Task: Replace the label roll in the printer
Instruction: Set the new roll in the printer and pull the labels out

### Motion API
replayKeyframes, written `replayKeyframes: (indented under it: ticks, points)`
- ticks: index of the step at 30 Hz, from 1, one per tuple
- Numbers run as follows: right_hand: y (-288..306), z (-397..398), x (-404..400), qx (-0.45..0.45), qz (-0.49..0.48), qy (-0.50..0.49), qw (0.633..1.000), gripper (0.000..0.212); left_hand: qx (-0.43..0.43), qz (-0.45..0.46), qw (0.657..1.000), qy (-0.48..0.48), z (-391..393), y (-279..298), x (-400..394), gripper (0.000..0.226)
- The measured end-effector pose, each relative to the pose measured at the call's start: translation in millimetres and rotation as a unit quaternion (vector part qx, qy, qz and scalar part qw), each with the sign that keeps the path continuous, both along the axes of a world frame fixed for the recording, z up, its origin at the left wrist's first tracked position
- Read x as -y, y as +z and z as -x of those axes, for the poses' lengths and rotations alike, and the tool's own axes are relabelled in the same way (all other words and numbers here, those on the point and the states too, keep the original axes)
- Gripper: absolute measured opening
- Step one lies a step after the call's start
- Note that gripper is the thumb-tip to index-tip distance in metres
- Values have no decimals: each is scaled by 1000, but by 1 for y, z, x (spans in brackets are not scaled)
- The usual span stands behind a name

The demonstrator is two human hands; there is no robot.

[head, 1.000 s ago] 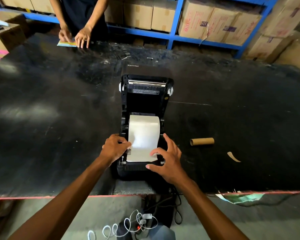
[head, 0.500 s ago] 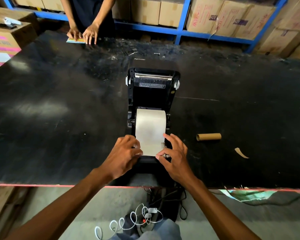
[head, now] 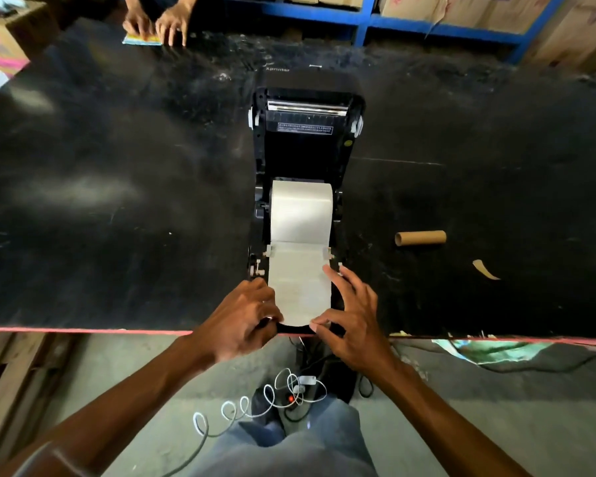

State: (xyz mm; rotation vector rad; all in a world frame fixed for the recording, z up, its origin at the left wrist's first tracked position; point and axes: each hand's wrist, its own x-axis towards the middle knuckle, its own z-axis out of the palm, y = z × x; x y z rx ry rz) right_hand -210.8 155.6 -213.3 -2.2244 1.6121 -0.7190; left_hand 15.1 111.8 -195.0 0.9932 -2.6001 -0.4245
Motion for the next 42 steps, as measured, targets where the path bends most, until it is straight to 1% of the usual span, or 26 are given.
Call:
replayKeyframes:
  ticks: [3, 9, 10, 11, 12, 13, 14, 15, 17, 18, 21, 22, 23, 24, 27, 29, 31, 33, 35, 38, 41, 42]
  points:
    - [-10, 1, -10, -16, 19, 6, 1000, 7, 5, -12, 1000, 0, -1, -11, -9, 12]
    - [-24, -1, -18, -34, 22, 21, 999, 11, 8, -21, 1000, -1, -5, -19, -20, 13]
    - [-23, -1, -18, -43, 27, 25, 998, 11, -7, -36, 999, 8, -6, -18, -21, 14]
    - [-23, 0, -17, -52, 33, 32, 998, 9, -41, -64, 997, 34, -6, -17, -22, 15]
    - [-21, 1, -17, -56, 36, 39, 997, 9, -95, -98, 987, 80, -7, -15, -24, 15]
    - [-17, 3, -15, -54, 35, 45, 997, 13, -162, -126, 968, 144, -8, -14, -24, 16]
    - [-10, 5, -11, -45, 34, 48, 997, 18, -223, -143, 940, 214, -9, -12, -22, 16]
    - [-2, 6, -6, -29, 33, 45, 998, 23, -267, -157, 908, 281, -11, -11, -20, 17]
    - [24, 8, 18, 1, 55, 24, 998, 26, -308, -213, 849, 373, -13, -7, -10, 25]
    - [41, 8, 35, 10, 79, 5, 997, 25, -319, -267, 817, 400, -14, -6, -3, 32]
    - [101, 7, 99, 17, 158, -47, 986, 19, -333, -454, 699, 440, -13, -2, 21, 52]
    - [121, 5, 121, 10, 170, -65, 983, 24, -332, -494, 670, 444, -13, -1, 27, 56]
    - [139, 4, 143, 0, 172, -82, 982, 32, -332, -519, 652, 443, -14, -1, 31, 60]
    - [156, 3, 164, -13, 168, -98, 981, 39, -331, -532, 644, 439, -16, 0, 34, 63]
    - [186, 4, 211, -76, 133, -124, 980, 52, -324, -553, 642, 420, -24, 3, 38, 70]
    - [189, 4, 226, -122, 93, -124, 980, 52, -323, -565, 639, 409, -26, 5, 39, 74]
    - [183, 1, 227, -134, 74, -119, 981, 49, -324, -574, 634, 404, -26, 7, 39, 76]
    - [173, -1, 218, -117, 117, -126, 978, 45, -325, -576, 632, 403, -26, 8, 39, 77]
    - [168, 0, 205, -82, 198, -140, 967, 39, -325, -574, 633, 404, -25, 8, 40, 77]
    - [163, 8, 173, -42, 277, -119, 953, 29, -327, -573, 632, 407, -24, 7, 41, 78]
    - [145, 15, 139, -2, 306, -91, 948, 12, -337, -572, 624, 412, -25, 3, 42, 80]
    - [136, 17, 128, 18, 295, -97, 950, 16, -343, -572, 620, 413, -25, 3, 42, 79]
